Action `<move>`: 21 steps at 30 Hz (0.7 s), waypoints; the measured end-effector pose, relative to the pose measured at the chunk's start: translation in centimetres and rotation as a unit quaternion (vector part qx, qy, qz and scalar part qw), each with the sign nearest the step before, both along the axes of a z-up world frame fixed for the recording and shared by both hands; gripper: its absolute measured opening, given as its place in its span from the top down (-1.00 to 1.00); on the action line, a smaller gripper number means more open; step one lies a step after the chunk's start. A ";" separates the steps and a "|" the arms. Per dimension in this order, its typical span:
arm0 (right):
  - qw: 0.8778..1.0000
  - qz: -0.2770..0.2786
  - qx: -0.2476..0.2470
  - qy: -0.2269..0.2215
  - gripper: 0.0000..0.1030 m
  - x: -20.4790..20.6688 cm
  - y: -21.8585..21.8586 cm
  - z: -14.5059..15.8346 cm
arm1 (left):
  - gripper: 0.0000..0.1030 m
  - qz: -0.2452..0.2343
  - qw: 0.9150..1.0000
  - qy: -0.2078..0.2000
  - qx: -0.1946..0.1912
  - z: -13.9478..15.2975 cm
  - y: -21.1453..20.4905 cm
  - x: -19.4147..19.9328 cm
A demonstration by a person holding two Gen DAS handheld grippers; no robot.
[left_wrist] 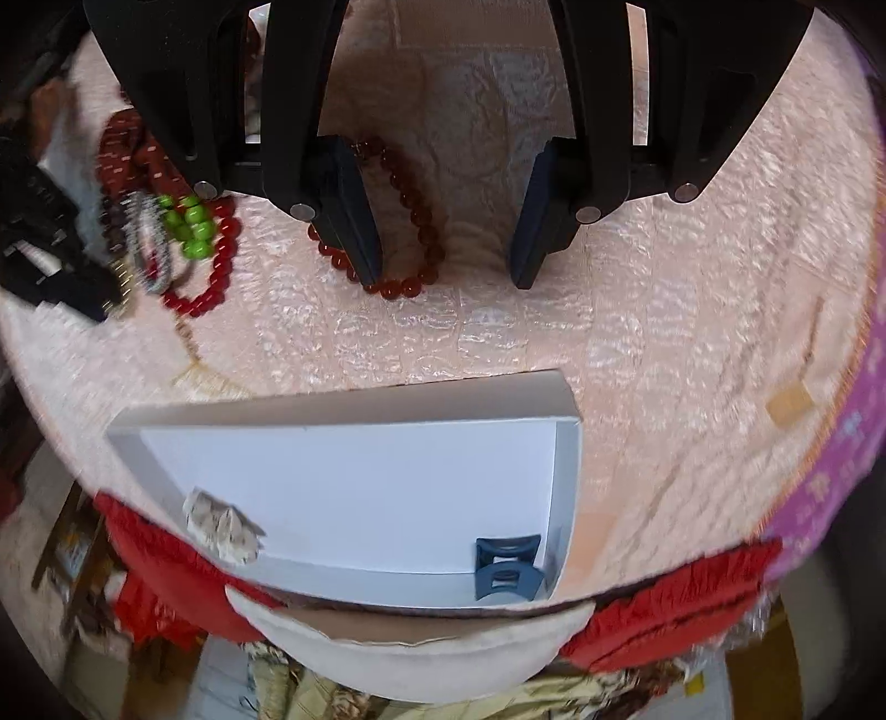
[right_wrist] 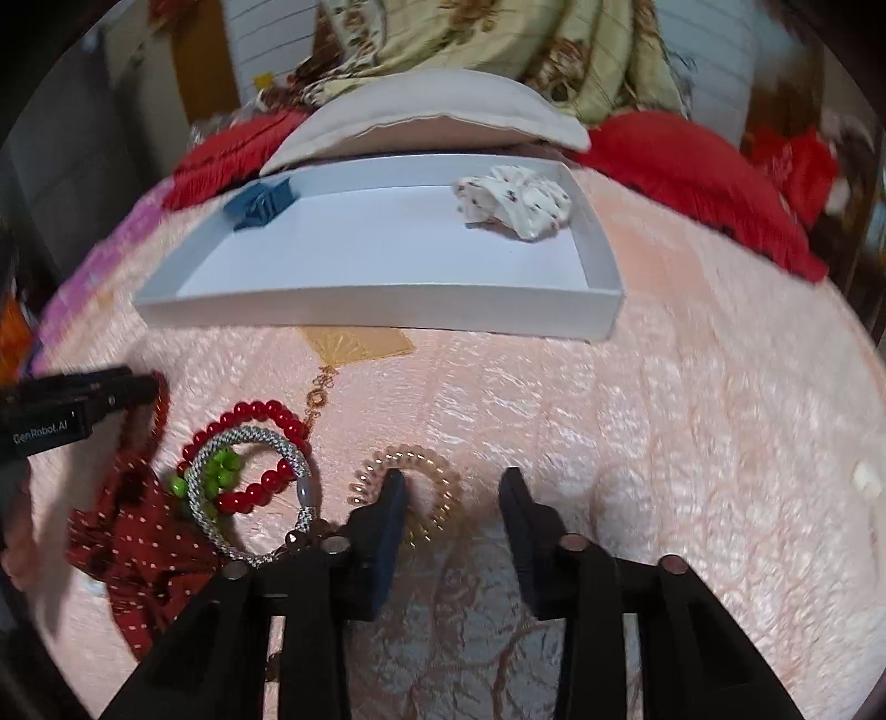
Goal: Organize jewelry
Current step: 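Grasp the red bead bracelet with the left tool while the right tool grasps the gold coil tie, then place the red bracelet and gold coil tie into the tray, opening both tools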
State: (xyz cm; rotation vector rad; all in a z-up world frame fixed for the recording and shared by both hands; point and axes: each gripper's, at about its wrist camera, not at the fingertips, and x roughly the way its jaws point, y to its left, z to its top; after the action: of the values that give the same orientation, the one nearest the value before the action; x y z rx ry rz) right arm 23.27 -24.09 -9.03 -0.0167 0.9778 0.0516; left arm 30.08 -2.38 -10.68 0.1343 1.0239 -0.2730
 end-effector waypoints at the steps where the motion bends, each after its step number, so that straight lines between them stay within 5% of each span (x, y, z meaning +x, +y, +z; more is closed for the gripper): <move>1: 1.000 0.003 -0.001 -0.001 0.68 0.0 0.2 0.0 | 0.46 -0.009 1.000 -0.005 -0.002 0.0 -0.3 -0.2; 4: 1.000 0.011 -0.004 -0.002 0.80 0.2 0.8 0.0 | 0.88 -0.021 1.000 0.012 -0.013 0.2 -0.7 -0.1; 10: 0.999 -0.007 0.033 -0.013 0.83 -0.3 -0.3 1.7 | 0.88 0.005 0.997 0.037 -0.069 2.0 1.6 -0.4; 21: 0.995 -0.022 0.063 -0.071 0.83 -0.3 -1.8 8.6 | 0.88 0.008 0.994 -0.009 -0.109 9.5 4.0 -1.3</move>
State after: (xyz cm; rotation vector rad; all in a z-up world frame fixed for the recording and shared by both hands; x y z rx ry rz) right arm 22.97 -25.93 -0.38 0.1165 0.8313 0.0709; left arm 28.81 1.61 -1.22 -0.0681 0.9703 -0.3668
